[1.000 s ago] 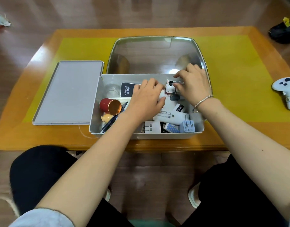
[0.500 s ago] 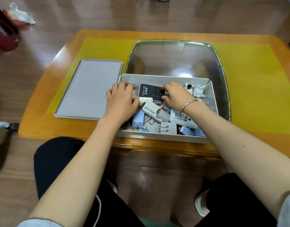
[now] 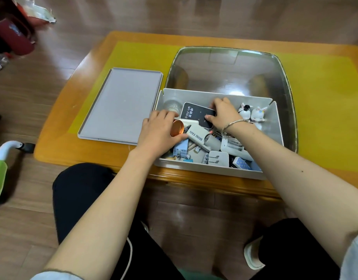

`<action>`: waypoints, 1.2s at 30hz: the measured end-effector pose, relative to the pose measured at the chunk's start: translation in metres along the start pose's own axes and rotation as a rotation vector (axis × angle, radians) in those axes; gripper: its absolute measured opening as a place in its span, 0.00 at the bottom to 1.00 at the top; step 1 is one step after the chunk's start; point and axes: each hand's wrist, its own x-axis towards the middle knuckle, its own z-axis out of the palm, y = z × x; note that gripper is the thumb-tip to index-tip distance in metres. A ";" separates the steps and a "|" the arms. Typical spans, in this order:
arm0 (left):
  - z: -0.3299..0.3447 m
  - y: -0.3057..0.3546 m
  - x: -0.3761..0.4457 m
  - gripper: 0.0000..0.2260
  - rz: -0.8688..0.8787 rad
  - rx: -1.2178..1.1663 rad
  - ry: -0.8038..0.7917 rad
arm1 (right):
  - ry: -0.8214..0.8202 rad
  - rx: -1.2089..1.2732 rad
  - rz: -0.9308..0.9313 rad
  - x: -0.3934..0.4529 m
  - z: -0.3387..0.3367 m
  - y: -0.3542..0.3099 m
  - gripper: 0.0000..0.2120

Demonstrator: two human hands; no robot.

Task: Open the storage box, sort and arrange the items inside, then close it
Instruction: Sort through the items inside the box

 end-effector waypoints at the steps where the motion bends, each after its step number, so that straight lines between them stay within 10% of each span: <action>1: 0.000 0.000 0.000 0.31 0.006 0.012 -0.014 | 0.019 0.021 -0.007 0.000 -0.001 0.001 0.14; 11: 0.000 -0.002 0.000 0.30 -0.002 -0.076 0.002 | -0.040 0.124 -0.131 -0.014 -0.012 -0.004 0.06; 20: 0.002 -0.002 0.000 0.22 -0.005 -0.203 0.105 | 0.248 0.150 -0.118 -0.042 -0.043 0.024 0.07; 36: -0.003 0.000 0.002 0.21 -0.071 -0.293 0.109 | -0.019 0.362 -0.129 -0.081 -0.041 0.028 0.09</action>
